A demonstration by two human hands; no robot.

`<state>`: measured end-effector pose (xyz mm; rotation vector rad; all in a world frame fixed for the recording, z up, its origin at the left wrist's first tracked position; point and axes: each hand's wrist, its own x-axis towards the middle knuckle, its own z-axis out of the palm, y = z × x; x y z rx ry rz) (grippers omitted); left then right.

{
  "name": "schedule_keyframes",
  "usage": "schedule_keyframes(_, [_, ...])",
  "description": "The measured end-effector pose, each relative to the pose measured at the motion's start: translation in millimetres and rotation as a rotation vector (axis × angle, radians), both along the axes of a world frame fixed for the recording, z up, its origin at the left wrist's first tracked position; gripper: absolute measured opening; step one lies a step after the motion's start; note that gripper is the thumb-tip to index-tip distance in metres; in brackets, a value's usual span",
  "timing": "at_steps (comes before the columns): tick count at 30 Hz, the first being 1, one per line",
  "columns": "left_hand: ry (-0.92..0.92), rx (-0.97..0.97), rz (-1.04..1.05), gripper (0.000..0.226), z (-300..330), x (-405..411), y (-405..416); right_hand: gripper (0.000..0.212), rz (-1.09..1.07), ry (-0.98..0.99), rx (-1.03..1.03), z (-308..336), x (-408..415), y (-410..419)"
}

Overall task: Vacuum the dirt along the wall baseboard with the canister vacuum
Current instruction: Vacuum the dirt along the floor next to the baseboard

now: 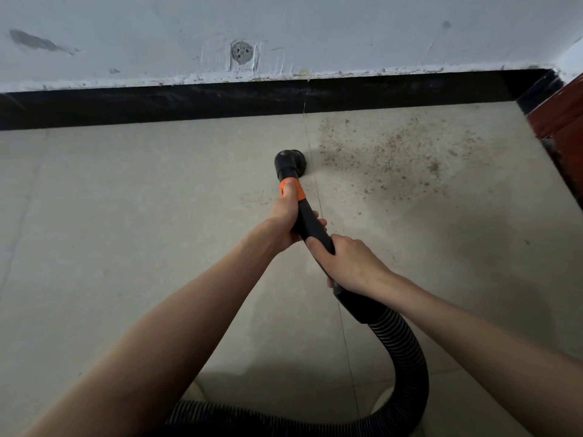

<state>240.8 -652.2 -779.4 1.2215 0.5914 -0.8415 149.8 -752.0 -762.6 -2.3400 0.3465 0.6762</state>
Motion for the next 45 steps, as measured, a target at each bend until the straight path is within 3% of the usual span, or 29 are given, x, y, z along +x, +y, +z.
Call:
schedule_keyframes(5, [0.012,0.012,0.083,0.055,-7,-10,34,0.049,0.1,0.015,0.041,-2,-1,19])
schedule_keyframes(9, [-0.026,0.044,0.183,0.04,-13,-19,61,0.053,0.164,0.063,0.118,-1,-1,26])
schedule_keyframes(13, [-0.035,0.079,0.268,0.039,-12,-25,78,0.052,0.204,0.127,0.194,3,-4,34])
schedule_keyframes(20, [-0.04,0.102,0.292,0.037,-14,-44,87,0.052,0.3,0.158,0.111,9,-14,41])
schedule_keyframes(45, [0.033,-0.031,-0.042,0.051,0,-34,21,0.056,0.03,0.18,0.022,23,-23,6])
